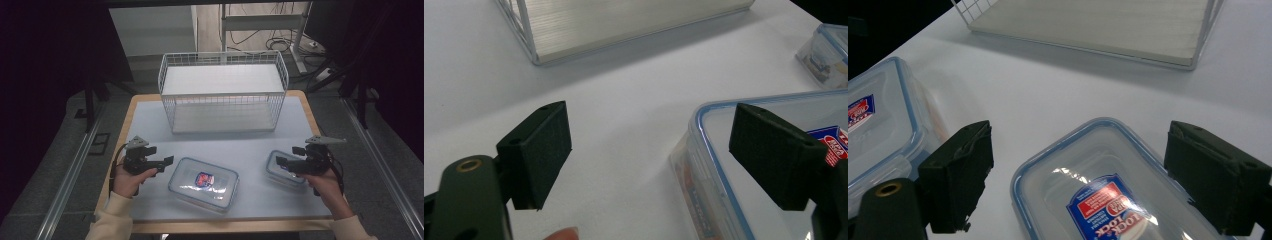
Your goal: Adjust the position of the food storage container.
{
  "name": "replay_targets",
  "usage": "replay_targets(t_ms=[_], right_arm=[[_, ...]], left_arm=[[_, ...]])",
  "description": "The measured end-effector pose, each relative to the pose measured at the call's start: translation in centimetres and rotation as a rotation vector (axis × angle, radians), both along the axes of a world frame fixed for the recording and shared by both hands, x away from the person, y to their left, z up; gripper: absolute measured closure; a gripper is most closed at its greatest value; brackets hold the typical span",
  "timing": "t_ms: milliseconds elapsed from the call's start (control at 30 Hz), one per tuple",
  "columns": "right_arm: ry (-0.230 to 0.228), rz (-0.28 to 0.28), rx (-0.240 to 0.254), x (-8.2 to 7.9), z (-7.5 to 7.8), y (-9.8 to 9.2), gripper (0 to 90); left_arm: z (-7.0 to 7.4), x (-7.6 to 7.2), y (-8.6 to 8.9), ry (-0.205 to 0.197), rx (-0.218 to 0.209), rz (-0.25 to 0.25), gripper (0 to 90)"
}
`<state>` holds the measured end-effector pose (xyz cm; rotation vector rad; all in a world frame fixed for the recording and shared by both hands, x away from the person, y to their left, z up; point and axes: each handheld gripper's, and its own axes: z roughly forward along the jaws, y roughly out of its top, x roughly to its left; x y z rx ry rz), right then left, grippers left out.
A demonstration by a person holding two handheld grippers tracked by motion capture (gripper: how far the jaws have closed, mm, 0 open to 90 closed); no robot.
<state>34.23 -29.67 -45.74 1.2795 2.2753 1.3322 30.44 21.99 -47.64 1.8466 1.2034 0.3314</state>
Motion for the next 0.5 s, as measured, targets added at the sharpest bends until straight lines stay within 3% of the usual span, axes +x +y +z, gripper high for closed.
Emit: replay_targets(t_ms=[167,333,500], right_arm=[[-0.002,-0.001,0.001,0.1,-0.2,-0.4,12.2],[-0.007,-0.007,0.0,-0.2,0.0,-0.2,12.8],[-0.014,-0.005,-0.009,-0.6,0.2,0.1,13.1]], left_arm=[[0.4,-0.4,0.0,-0.016,0.008,-0.002,25.8],[0.7,-0.8,0.5,-0.003,-0.007,-0.005,27.2],[1.2,-1.5,0.6,-0.016,-0.005,0.008,30.3]])
